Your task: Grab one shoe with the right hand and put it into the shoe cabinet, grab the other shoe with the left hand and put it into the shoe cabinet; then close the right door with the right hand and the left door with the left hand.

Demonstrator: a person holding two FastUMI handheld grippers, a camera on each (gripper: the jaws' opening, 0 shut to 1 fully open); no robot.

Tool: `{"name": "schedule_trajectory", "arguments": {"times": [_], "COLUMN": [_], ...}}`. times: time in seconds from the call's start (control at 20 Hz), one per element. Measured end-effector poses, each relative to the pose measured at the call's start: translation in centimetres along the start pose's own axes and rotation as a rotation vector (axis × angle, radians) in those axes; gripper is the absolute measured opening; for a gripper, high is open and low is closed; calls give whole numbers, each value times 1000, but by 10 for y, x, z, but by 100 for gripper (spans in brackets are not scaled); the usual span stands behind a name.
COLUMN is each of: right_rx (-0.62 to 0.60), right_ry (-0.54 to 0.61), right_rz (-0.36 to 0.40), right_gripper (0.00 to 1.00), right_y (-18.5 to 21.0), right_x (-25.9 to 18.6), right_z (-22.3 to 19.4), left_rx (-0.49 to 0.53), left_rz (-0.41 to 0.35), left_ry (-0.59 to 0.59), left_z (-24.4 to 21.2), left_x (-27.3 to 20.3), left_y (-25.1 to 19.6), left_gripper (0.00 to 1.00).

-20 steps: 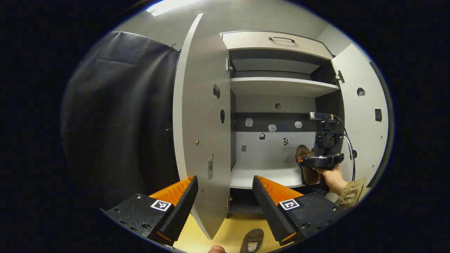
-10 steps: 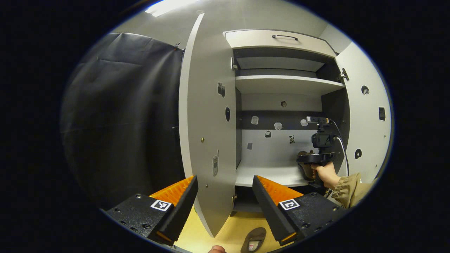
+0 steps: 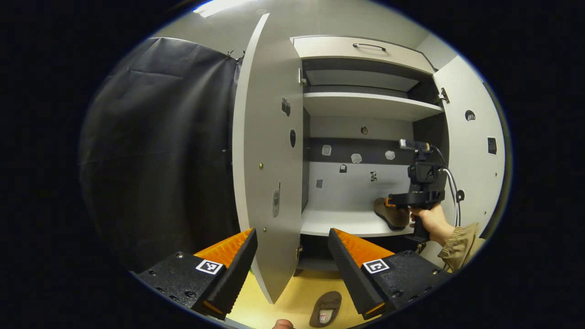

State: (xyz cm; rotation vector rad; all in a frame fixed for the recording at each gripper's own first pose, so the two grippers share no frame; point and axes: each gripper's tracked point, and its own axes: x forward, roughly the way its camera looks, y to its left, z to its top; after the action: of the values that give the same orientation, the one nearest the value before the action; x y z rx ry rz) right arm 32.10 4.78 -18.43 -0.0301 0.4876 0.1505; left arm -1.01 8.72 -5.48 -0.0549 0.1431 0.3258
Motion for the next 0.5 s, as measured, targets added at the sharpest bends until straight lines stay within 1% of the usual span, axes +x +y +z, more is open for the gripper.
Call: {"name": "schedule_trajectory", "arguments": {"times": [0.25, 0.35, 0.4, 0.45, 0.5], "right_rx": [28, 35, 35, 32, 30], "right_ry": [-139, -194, -215, -234, -250], "right_rz": [36, 40, 41, 41, 42], "right_gripper": [21, 21, 17, 21, 21], "right_y": [3, 1, -1, 0, 0], "right_x": [-86, -122, -138, -154, -169], "right_z": [48, 64, 71, 74, 78], "left_rx": [8, 27, 33, 40, 48], "left_rz": [-98, -130, -150, -169, -187], "left_ry": [82, 129, 155, 187, 223], "left_z": [-40, -64, -77, -93, -111], "left_x": [6, 11, 15, 19, 23], "left_y": [-30, -41, -46, -51, -56], "left_gripper": [96, 96, 96, 96, 96]}}
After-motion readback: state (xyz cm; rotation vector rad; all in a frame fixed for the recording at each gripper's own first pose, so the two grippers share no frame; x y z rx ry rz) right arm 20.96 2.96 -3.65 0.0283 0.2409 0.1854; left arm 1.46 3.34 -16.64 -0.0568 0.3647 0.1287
